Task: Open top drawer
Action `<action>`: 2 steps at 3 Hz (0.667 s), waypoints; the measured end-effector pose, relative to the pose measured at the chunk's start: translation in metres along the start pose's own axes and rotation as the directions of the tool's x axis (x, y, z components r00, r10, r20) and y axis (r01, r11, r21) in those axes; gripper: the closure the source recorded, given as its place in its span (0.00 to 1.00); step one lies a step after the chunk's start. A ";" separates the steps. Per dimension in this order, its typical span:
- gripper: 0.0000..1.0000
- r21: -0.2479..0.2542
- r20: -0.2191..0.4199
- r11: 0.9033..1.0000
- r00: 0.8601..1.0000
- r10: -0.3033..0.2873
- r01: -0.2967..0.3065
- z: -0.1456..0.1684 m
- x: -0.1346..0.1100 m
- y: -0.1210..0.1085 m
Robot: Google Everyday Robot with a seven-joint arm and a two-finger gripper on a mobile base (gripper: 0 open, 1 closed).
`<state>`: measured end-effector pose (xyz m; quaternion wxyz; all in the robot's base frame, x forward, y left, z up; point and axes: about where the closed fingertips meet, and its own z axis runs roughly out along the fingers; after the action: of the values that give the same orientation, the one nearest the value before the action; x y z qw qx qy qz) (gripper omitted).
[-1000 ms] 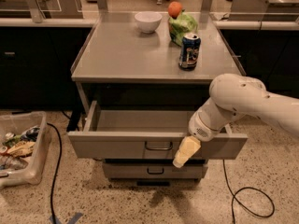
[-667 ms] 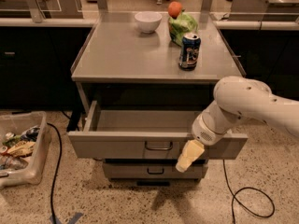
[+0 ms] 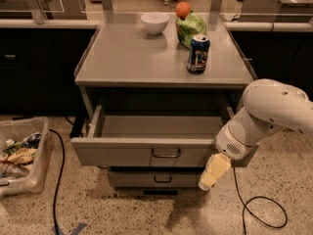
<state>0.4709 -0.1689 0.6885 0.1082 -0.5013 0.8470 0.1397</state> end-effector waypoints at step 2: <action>0.00 0.012 0.021 1.000 1.000 -0.012 0.012 -0.003 -0.016 -0.007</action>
Offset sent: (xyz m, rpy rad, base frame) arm 0.0311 0.0169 0.0164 0.0259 -0.0556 0.0065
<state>0.4847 -0.1602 0.6952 0.1211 -0.5042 0.8436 0.1393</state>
